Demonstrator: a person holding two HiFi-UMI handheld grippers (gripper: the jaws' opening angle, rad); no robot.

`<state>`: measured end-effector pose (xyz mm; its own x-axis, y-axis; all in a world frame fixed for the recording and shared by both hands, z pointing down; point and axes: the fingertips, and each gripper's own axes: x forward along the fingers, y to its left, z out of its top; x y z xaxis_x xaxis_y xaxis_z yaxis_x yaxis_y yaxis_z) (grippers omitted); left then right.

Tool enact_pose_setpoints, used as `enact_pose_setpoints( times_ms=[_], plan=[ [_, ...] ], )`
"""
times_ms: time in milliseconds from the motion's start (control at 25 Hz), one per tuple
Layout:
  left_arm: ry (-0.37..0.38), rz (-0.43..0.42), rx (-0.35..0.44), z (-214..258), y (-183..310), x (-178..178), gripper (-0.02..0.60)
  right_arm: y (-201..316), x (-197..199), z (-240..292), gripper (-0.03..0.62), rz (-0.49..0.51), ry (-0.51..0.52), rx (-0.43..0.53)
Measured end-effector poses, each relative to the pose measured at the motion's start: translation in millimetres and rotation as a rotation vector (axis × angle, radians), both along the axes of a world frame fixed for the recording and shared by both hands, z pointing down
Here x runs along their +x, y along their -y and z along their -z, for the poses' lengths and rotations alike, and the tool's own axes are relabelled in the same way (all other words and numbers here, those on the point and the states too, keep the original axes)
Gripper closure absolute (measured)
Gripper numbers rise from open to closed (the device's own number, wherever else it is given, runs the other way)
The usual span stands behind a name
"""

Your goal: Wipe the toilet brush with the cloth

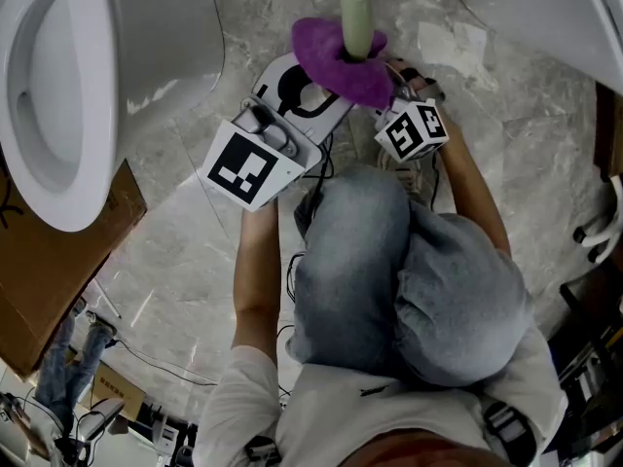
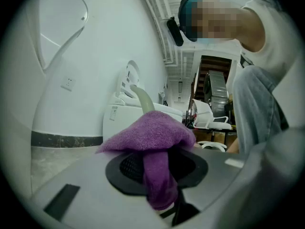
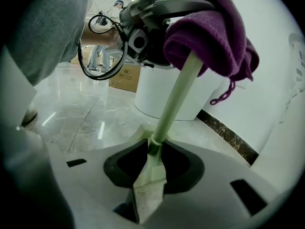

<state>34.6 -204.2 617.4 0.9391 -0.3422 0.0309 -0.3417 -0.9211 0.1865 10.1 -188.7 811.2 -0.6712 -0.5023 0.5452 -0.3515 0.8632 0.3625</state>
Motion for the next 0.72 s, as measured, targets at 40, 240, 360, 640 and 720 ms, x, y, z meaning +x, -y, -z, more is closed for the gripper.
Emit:
enact_pose_setpoints(
  times_ms=[40, 240, 360, 640, 720],
  plan=[
    [0.007, 0.001, -0.003, -5.9, -1.5, -0.1, 0.463, -0.1, 0.1, 0.0, 0.507, 0.001, -0.003, -0.002],
    [0.028, 0.008, -0.017, -34.1, -7.7, -1.5, 0.469, -1.0, -0.3, -0.6, 0.507, 0.004, -0.009, -0.009],
    [0.046, 0.016, -0.024, -48.6, -10.7, -2.1, 0.471, -1.2, -0.7, -0.3, 0.507, 0.002, -0.007, -0.008],
    [0.096, 0.031, -0.028, -83.9, -15.6, -0.7, 0.471, -1.5, 0.4, -0.1, 0.505, -0.004, 0.006, -0.003],
    [0.116, 0.040, -0.034, -95.9, -16.1, -1.9, 0.471, -1.3, 0.3, -0.1, 0.503, -0.007, 0.015, -0.001]
  ],
)
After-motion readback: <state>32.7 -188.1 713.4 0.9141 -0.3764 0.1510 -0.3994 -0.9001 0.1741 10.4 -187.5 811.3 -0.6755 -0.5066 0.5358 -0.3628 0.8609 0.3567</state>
